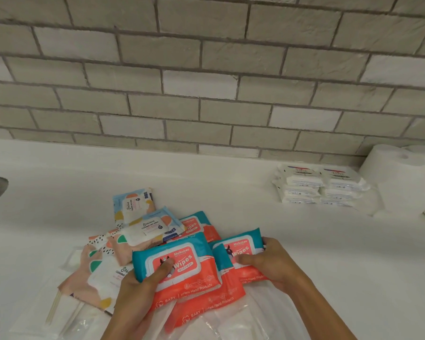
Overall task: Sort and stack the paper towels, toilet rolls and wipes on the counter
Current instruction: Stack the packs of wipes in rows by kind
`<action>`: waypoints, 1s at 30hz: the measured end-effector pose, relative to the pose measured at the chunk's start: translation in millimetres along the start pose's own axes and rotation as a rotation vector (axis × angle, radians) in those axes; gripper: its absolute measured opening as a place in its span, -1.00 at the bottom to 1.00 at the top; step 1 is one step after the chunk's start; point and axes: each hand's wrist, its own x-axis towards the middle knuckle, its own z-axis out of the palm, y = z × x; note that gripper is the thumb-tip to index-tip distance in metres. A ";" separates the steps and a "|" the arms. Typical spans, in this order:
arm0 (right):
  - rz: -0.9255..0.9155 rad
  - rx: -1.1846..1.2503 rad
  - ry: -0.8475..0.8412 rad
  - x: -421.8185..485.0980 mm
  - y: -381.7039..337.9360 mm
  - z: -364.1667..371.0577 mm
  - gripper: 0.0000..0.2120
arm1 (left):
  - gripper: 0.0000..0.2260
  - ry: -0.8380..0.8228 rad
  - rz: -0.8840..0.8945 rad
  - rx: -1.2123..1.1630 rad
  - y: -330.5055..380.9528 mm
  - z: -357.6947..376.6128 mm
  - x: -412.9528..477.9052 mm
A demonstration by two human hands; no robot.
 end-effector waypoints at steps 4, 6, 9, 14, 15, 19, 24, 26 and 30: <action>-0.056 0.128 -0.020 -2.3 6.4 -17.8 -0.55 | -0.74 0.006 0.018 -0.019 3.6 5.6 2.0; -0.105 0.171 -0.006 -3.1 7.0 -28.3 -0.60 | -0.69 0.014 0.038 -0.012 6.1 9.9 4.4; -0.154 0.265 0.053 0.2 5.5 -42.2 -0.60 | -0.74 0.003 0.072 -0.023 11.7 19.6 6.5; -0.169 0.447 0.084 17.5 -4.5 -59.6 -0.59 | -0.72 -0.033 0.062 -0.111 25.7 41.3 9.2; -0.162 0.475 0.076 21.7 -7.9 -61.4 -0.58 | -0.69 -0.047 0.046 -0.144 28.8 45.4 11.2; -0.137 0.588 0.042 46.2 -18.8 -63.1 -0.63 | -0.66 -0.111 0.012 -0.254 41.1 61.7 22.2; -0.070 0.708 0.040 87.8 -34.6 -59.9 -0.60 | -0.61 -0.159 0.005 -0.314 65.6 87.7 33.0; -0.057 0.743 0.029 103.4 -39.6 -60.7 -0.60 | -0.61 -0.146 -0.004 -0.318 74.2 96.7 39.4; -0.024 0.768 0.037 131.3 -50.6 -63.7 -0.58 | -0.73 -0.118 0.006 -0.284 87.5 113.1 57.3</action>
